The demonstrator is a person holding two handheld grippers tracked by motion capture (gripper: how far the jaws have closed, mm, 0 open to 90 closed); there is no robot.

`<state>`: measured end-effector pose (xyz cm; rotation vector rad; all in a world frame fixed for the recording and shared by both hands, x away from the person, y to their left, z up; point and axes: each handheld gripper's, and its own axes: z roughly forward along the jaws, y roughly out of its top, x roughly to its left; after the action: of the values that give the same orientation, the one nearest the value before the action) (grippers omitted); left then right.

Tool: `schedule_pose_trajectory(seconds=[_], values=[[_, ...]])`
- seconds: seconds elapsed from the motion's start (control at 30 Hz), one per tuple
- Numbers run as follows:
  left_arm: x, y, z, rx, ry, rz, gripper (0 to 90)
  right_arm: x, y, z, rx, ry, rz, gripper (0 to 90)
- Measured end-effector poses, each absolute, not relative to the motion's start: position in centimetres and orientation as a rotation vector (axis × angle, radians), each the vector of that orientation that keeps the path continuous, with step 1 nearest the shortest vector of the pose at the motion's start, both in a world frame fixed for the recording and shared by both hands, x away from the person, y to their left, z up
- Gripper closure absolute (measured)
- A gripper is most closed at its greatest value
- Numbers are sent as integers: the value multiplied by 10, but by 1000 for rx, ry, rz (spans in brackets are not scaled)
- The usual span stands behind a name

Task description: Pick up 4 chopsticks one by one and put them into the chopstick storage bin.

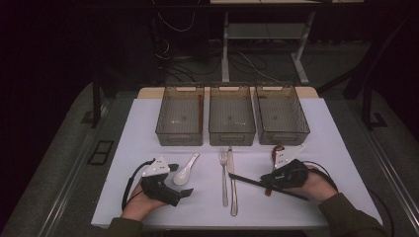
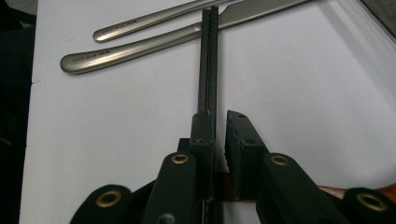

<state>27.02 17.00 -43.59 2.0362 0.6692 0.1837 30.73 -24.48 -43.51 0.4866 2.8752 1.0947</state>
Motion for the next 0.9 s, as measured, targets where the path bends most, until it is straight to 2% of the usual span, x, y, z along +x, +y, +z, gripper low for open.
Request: schedule_pose_trajectory(seconds=[0.53, 0.9], values=[[270, 170, -436, 2034, 669, 185, 0, 310, -240, -442, 483, 2884, 1022, 808], [270, 170, -436, 2035, 669, 185, 0, 312, -241, -443, 473, 2881, 1029, 846]])
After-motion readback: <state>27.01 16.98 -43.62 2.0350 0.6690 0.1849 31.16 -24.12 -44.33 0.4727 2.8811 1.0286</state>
